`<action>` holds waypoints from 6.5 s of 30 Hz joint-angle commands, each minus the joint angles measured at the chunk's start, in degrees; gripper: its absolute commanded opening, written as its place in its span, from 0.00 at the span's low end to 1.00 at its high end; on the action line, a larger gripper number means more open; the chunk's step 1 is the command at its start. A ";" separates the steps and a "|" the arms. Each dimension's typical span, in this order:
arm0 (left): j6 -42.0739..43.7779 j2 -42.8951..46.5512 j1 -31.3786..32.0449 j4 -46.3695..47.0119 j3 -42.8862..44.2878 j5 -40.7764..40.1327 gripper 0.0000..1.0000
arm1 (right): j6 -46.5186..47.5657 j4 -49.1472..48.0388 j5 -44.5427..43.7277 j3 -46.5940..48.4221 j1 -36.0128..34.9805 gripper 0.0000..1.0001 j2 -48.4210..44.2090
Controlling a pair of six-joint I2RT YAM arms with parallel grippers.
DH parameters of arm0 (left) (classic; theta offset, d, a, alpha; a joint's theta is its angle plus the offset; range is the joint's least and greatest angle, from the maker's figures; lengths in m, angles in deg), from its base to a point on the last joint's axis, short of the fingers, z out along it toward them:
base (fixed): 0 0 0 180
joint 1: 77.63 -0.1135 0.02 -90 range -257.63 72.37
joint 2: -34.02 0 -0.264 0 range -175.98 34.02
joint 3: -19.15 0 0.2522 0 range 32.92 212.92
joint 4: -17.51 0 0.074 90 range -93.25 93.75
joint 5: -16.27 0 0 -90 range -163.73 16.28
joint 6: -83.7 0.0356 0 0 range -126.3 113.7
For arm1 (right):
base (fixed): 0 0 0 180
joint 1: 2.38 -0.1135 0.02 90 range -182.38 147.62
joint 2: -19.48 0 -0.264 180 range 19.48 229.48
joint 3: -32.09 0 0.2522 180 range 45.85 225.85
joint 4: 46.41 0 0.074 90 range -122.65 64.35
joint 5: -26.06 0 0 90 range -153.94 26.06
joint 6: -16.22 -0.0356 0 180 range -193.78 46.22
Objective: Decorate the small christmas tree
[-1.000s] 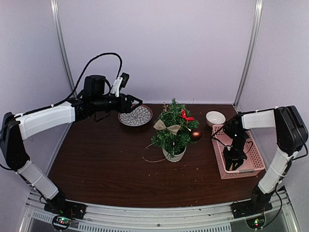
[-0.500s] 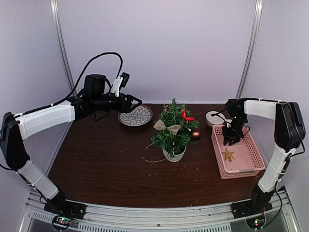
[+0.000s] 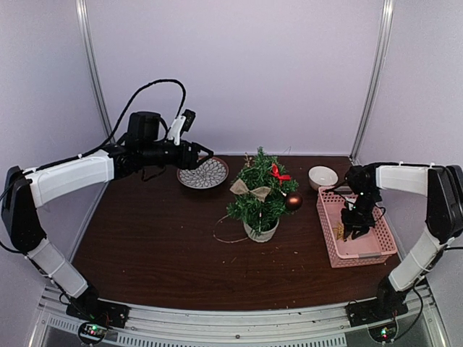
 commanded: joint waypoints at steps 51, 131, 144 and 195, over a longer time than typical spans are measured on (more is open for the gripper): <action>-9.36 -8.81 6.92 -14.30 38.77 11.13 0.61 | 16.80 -29.56 2.62 27.98 -30.89 0.06 -18.05; -13.06 -17.19 8.94 -17.26 40.50 6.42 0.00 | 5.61 -24.43 -3.50 16.39 -29.44 0.74 -24.83; -11.66 -19.98 9.62 -18.15 40.76 9.22 0.00 | 5.56 -24.61 -1.99 16.43 -29.03 0.74 -23.70; -11.55 -20.21 10.03 -17.54 40.36 10.51 0.00 | 5.64 -24.85 -0.30 17.28 -28.95 0.73 -21.35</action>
